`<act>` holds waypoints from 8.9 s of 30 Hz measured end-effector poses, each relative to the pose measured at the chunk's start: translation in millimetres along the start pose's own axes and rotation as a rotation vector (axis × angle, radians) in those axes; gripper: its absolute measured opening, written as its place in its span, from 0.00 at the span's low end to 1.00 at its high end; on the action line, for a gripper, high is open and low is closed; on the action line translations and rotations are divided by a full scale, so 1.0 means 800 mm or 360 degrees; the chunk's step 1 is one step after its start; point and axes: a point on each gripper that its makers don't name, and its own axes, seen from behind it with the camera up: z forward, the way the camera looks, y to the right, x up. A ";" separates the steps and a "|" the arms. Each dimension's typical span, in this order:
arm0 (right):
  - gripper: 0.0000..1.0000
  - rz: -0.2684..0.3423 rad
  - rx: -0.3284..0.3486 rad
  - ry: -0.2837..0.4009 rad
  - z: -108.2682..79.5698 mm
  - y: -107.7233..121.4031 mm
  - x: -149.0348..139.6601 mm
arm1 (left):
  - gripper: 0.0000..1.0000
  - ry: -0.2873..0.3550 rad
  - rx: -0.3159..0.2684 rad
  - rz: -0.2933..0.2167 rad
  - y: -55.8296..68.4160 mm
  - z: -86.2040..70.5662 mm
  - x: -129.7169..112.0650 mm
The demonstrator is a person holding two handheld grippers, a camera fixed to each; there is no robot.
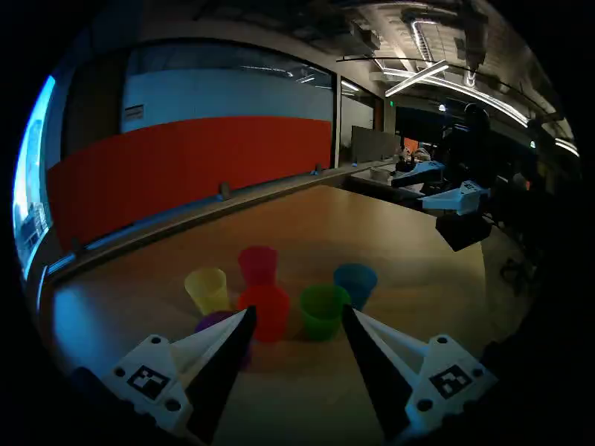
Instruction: Pour water
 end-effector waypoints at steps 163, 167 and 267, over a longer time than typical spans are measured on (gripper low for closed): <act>0.89 -0.0128 0.0381 -0.0436 0.132 -0.070 -0.167 | 0.84 -0.0210 -0.0321 0.0190 0.062 0.155 -0.083; 0.89 -0.0129 0.0382 -0.0436 0.132 -0.071 -0.167 | 0.84 -0.0209 -0.0315 0.0195 0.061 0.152 -0.083; 0.89 -0.0050 0.0208 0.0305 0.096 -0.095 0.045 | 0.84 0.0359 0.0043 0.0056 0.025 0.010 0.050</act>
